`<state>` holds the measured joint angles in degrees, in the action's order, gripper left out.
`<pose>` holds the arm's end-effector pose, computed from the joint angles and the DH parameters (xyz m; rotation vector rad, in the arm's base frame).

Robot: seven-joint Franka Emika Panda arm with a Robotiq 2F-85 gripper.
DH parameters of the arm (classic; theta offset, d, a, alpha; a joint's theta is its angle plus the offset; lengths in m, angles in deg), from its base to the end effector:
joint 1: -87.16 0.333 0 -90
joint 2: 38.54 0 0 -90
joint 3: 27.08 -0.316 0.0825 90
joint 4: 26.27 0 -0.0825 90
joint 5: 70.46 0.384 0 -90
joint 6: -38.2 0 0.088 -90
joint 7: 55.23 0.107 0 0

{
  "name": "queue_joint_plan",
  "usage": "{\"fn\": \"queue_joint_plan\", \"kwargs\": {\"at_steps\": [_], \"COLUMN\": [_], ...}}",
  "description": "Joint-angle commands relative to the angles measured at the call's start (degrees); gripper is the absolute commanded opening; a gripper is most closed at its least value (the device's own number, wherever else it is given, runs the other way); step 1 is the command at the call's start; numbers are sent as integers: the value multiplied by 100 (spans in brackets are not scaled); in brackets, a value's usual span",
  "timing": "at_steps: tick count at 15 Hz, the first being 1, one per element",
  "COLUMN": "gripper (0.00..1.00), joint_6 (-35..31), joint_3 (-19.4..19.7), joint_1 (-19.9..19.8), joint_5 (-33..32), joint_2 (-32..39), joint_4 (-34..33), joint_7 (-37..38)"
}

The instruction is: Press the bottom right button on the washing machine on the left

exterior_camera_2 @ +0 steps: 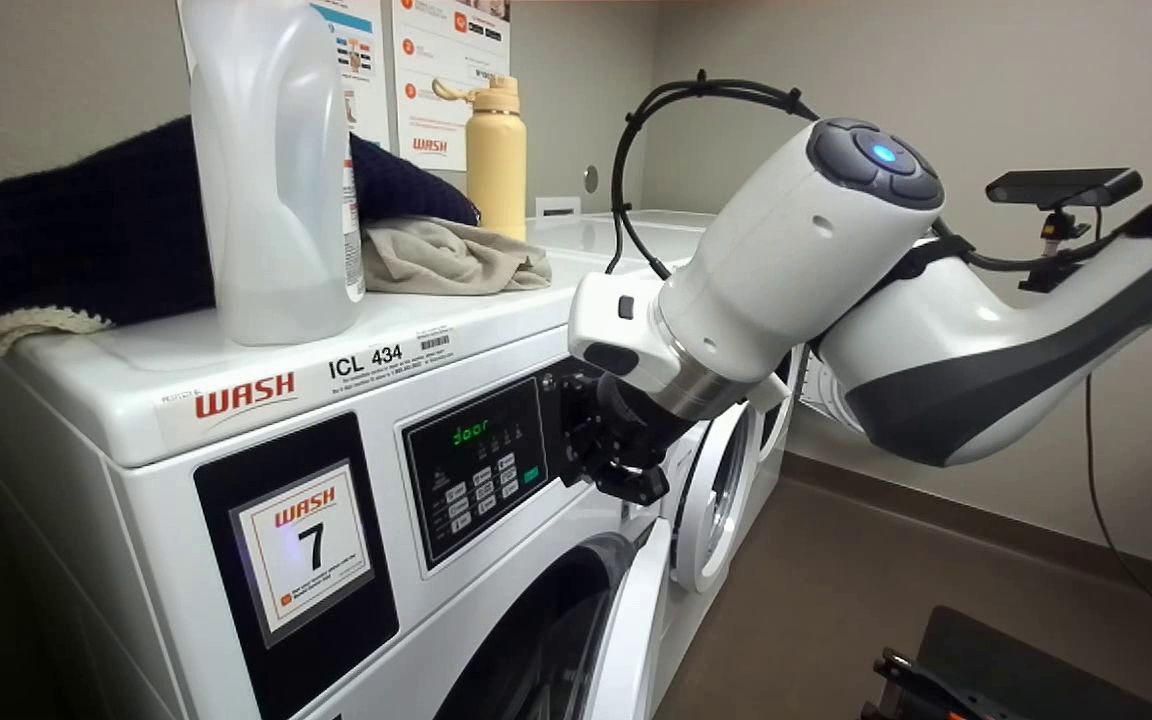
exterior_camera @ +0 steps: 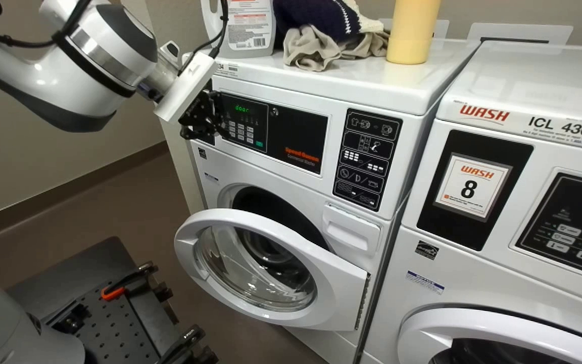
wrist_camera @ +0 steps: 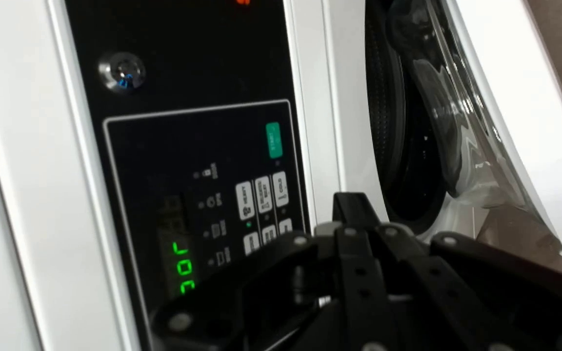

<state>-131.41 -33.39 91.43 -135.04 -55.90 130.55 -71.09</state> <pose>0.3801 0.1312 0.3451 1.8531 1.7872 0.5416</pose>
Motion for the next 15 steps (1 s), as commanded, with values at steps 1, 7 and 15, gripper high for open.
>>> {"fn": "queue_joint_plan", "kwargs": {"at_steps": [1,7,15], "gripper": [0,0,1], "joint_6": [-255,-265,-116], "joint_3": [-185,-294,-213], "joint_1": [-160,-134,-4], "joint_5": [-712,-2037,-2548], "joint_2": [-77,47,114], "joint_4": [28,-92,-113], "joint_7": [482,1577,2163]}}
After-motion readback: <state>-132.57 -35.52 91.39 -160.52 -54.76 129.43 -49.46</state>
